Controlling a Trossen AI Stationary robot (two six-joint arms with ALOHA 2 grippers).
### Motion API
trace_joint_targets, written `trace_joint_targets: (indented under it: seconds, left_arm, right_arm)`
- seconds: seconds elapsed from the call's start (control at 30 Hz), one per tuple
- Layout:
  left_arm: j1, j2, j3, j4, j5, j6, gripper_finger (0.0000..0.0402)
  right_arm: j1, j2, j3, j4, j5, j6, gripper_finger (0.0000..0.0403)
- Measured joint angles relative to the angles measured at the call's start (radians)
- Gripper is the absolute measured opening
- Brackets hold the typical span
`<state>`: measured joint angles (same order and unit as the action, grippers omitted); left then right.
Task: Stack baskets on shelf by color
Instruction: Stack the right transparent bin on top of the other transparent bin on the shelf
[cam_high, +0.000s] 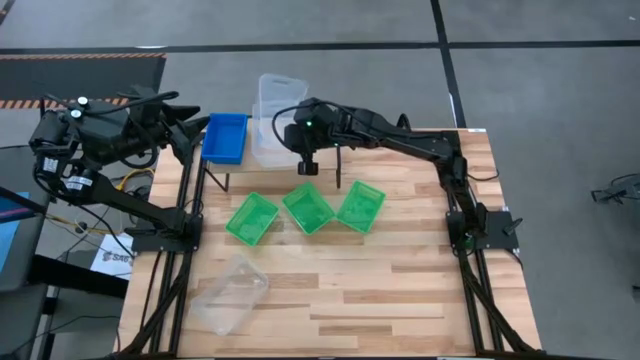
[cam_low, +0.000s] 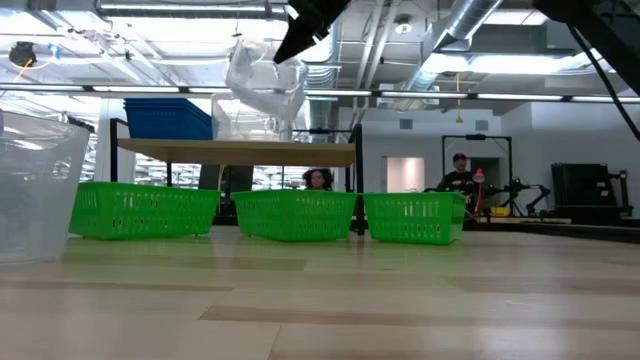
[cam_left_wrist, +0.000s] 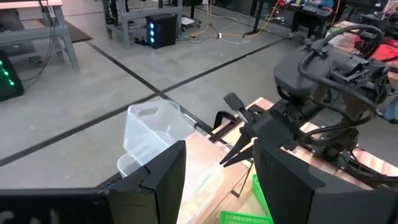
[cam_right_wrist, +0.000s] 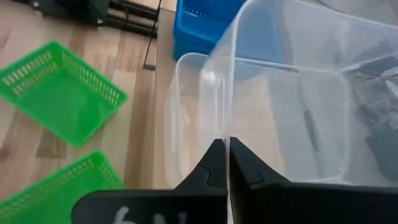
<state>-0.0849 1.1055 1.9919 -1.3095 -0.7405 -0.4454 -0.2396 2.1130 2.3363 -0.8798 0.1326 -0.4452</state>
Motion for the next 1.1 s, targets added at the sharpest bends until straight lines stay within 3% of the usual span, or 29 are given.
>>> trace_joint_targets:
  seconds: [0.23, 1.1]
  left_arm:
    - [0.000, 0.000, 0.000, -0.001, 0.000, 0.000, 0.0176]
    - [0.000, 0.000, 0.000, -0.003, 0.000, 0.001, 0.0176]
  right_arm:
    - [0.003, 0.003, 0.000, -0.032, -0.001, 0.000, 0.0015]
    - [0.002, -0.013, 0.019, -0.012, -0.026, -0.026, 0.0172]
